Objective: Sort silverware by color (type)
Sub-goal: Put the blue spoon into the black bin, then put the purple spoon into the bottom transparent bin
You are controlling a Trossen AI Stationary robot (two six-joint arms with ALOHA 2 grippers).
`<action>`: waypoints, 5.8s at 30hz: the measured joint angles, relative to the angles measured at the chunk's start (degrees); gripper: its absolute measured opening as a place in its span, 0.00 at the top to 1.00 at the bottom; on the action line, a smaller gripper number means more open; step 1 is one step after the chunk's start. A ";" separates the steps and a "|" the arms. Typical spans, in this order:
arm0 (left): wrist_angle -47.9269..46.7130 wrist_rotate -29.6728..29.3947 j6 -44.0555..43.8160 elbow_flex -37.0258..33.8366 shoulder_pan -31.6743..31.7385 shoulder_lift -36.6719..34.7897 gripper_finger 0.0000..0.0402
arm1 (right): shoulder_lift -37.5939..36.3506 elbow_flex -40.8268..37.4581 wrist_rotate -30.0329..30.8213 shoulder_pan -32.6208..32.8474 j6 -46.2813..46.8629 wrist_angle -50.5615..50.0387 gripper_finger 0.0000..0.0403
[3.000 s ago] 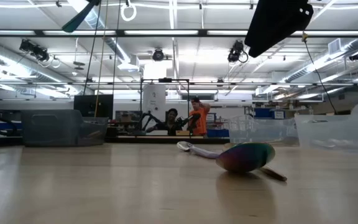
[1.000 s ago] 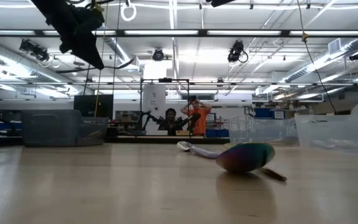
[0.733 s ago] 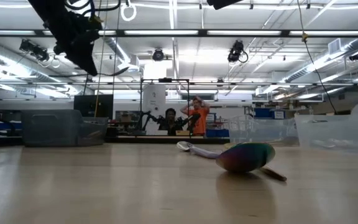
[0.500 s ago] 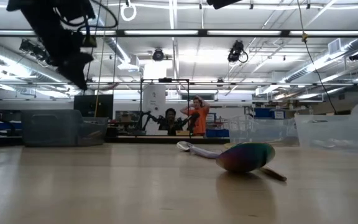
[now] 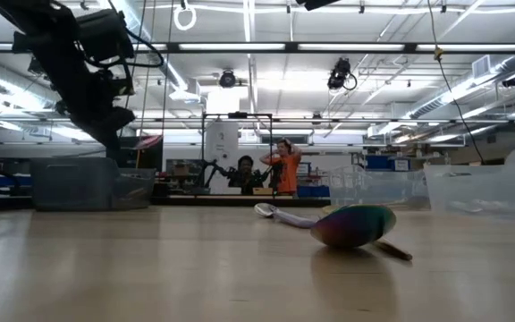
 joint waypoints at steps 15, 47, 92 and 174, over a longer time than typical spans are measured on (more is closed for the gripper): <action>5.84 -0.34 -0.25 -6.62 2.38 0.00 0.95 | 0.00 -0.02 -0.39 0.00 0.09 0.00 0.49; 8.36 5.53 1.94 -10.16 2.35 0.00 0.95 | 0.02 -0.04 -0.51 0.00 0.11 0.00 0.49; 10.76 10.81 6.05 -7.87 2.33 0.00 0.62 | 0.00 -0.04 -0.50 0.00 -0.09 0.00 0.49; 48.12 25.32 17.53 -0.87 -20.92 0.00 0.62 | 10.01 -0.02 -7.34 -1.86 12.04 18.45 0.49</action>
